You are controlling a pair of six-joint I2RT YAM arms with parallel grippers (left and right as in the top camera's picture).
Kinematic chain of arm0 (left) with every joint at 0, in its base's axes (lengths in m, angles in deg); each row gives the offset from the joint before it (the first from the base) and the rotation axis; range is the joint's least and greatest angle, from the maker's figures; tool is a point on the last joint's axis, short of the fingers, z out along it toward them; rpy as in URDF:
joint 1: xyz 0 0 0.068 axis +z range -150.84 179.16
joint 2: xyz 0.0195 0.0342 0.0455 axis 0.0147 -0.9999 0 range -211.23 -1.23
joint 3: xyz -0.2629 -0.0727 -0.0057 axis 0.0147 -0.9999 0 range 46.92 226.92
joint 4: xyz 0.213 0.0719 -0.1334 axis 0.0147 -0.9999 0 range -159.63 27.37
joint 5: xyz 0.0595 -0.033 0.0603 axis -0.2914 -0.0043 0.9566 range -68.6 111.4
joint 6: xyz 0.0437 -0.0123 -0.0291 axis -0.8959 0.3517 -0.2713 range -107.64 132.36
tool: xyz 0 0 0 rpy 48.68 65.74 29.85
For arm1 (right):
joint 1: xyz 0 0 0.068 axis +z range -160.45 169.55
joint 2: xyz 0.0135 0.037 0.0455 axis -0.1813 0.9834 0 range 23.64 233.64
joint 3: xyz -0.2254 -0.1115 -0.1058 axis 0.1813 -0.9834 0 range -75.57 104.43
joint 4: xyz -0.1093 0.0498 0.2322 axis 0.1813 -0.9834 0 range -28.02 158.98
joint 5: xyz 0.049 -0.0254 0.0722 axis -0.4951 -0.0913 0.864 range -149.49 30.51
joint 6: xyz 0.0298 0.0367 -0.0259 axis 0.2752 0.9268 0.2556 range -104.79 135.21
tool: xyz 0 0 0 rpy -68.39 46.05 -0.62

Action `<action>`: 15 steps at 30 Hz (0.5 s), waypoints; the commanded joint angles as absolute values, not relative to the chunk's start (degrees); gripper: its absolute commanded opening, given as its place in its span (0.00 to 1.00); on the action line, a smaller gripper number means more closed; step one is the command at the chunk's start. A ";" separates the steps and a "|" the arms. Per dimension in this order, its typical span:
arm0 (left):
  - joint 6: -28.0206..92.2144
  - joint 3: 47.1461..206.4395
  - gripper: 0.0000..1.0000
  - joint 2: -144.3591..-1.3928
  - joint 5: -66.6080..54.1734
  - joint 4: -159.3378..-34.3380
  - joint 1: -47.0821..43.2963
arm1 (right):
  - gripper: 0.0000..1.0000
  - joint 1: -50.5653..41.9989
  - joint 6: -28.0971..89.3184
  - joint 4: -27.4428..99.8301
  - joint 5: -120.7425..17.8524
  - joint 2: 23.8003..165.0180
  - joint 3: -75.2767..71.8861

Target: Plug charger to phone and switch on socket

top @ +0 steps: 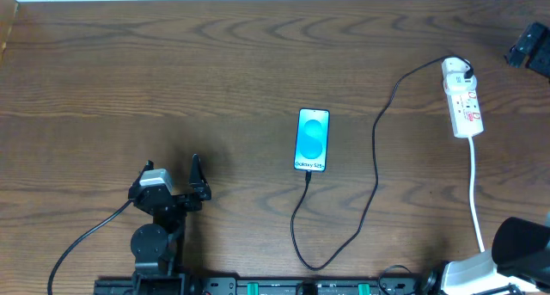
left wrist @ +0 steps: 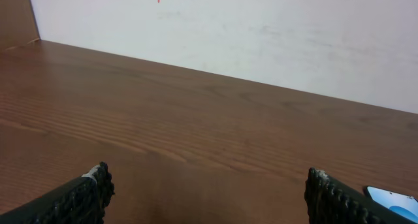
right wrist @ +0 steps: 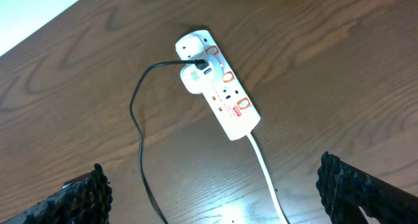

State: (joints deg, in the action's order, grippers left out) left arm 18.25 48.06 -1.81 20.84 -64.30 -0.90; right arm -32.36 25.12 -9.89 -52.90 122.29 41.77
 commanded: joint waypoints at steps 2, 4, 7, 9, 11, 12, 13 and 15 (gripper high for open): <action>17.29 47.17 0.95 -1.46 21.17 -66.82 -0.64 | 0.99 -32.47 25.47 -10.11 -53.16 121.89 41.94; 17.29 47.17 0.95 -1.46 21.17 -66.82 -0.64 | 0.99 -32.49 25.47 -10.11 -53.16 121.89 41.94; 17.29 47.17 0.95 -1.46 21.17 -66.82 -0.64 | 0.99 -32.62 25.47 -10.11 -53.16 121.92 41.92; 17.29 47.17 0.95 -1.46 21.17 -66.82 -0.64 | 0.99 -32.88 25.47 -10.11 -53.16 122.20 41.92; 17.29 47.17 0.95 -1.46 21.17 -66.82 -0.64 | 0.99 -32.88 25.39 -9.72 -53.82 122.22 41.83; 17.29 47.17 0.95 -1.46 21.17 -66.82 -0.64 | 0.99 -32.84 25.47 -9.10 -54.71 122.22 41.83; 17.29 47.17 0.95 -1.46 21.17 -66.82 -0.64 | 0.99 -32.84 25.50 -8.82 -54.36 122.22 41.83; 17.29 47.17 0.95 -1.46 21.17 -66.82 -0.64 | 0.99 -32.82 25.52 -8.78 -53.25 122.22 41.70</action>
